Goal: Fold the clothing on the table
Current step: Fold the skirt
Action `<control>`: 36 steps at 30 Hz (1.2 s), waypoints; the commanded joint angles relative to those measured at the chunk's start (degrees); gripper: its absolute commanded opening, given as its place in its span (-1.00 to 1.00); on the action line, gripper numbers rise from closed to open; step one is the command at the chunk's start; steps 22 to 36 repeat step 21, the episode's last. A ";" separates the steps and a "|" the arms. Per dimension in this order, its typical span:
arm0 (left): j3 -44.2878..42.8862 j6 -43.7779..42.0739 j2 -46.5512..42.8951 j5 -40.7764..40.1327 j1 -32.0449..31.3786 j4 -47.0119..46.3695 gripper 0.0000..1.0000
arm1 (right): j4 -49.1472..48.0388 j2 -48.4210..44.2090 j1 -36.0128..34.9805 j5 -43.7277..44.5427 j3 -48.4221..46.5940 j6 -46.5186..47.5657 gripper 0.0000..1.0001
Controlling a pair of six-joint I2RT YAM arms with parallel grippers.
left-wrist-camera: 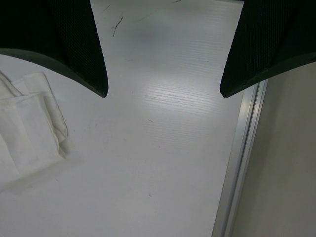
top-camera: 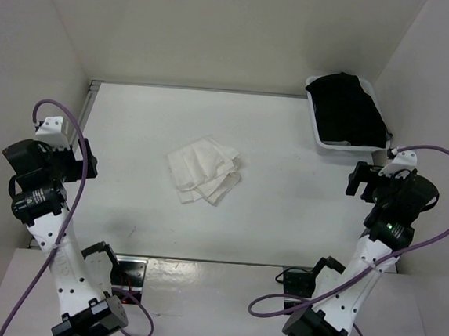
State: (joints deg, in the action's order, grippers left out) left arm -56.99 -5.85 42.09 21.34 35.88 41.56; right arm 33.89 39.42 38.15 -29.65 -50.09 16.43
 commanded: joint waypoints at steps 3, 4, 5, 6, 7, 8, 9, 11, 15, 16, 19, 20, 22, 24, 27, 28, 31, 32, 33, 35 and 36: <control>0.04 -0.57 -0.78 1.33 0.33 -1.92 1.00 | -1.81 -0.84 0.34 -0.94 0.51 0.80 0.96; 0.04 -0.57 -0.78 1.33 0.33 -1.92 1.00 | -1.81 -0.84 0.34 -0.94 0.51 0.80 0.96; 0.04 -0.57 -0.78 1.33 0.33 -1.92 1.00 | -1.81 -0.84 0.34 -0.94 0.51 0.80 0.96; 0.04 -0.57 -0.78 1.33 0.33 -1.92 1.00 | -1.81 -0.84 0.34 -0.94 0.51 0.80 0.96; 0.04 -0.57 -0.78 1.33 0.33 -1.92 1.00 | -1.81 -0.84 0.34 -0.94 0.51 0.80 0.96; 0.04 -0.57 -0.78 1.33 0.33 -1.92 1.00 | -1.81 -0.84 0.34 -0.94 0.51 0.80 0.96; 0.04 -0.57 -0.78 1.33 0.33 -1.92 1.00 | -1.81 -0.84 0.34 -0.94 0.51 0.80 0.96; 0.04 -0.57 -0.78 1.33 0.33 -1.92 1.00 | -1.81 -1.36 0.34 -0.94 0.51 0.80 0.96; 0.04 -0.57 -0.78 1.33 0.33 -1.92 1.00 | -1.81 -1.36 0.34 -0.94 0.51 0.80 0.96; 0.04 -0.57 -0.78 1.33 0.33 -1.92 1.00 | -1.81 -1.36 0.34 -0.24 0.51 0.80 0.96; 0.04 -0.57 -0.78 1.33 0.33 -1.92 1.00 | -1.81 -1.36 0.34 -0.23 0.51 0.80 0.96; 0.04 -0.57 -0.78 1.33 0.33 -1.92 1.00 | -1.81 -1.36 0.34 -0.23 0.51 1.32 0.96; 0.04 -0.57 -0.78 1.33 0.33 -1.92 1.00 | -1.81 -1.36 0.34 -0.23 0.51 1.33 0.96; 0.04 -0.57 -0.78 1.33 0.33 -1.92 1.00 | -1.81 -1.36 0.34 -0.23 0.51 1.33 0.96; 0.04 -0.57 -0.78 1.33 0.33 -1.92 1.00 | -1.81 -1.36 0.34 -0.23 0.51 1.33 0.96; 0.04 -0.57 -0.78 1.33 0.33 -1.92 1.00 | -1.81 -1.36 0.34 -0.23 0.51 1.33 0.96; 0.04 -0.57 -0.78 1.33 0.33 -1.92 1.00 | -1.81 -1.36 0.34 -0.23 0.51 1.33 0.96; 0.04 -0.57 -0.78 1.33 0.33 -1.92 1.00 | -1.81 -1.36 0.34 -0.23 0.51 1.33 0.96; 0.04 -0.57 -0.78 1.33 0.33 -1.92 1.00 | -1.81 -1.36 0.34 -0.23 0.51 1.33 0.96; 0.04 -0.57 -0.78 1.33 0.33 -1.92 1.00 | -1.81 -1.36 0.34 -0.23 0.51 1.33 0.96; 0.04 -0.57 -0.78 1.33 0.33 -1.92 1.00 | -1.81 -1.36 0.34 -0.23 0.51 1.33 0.96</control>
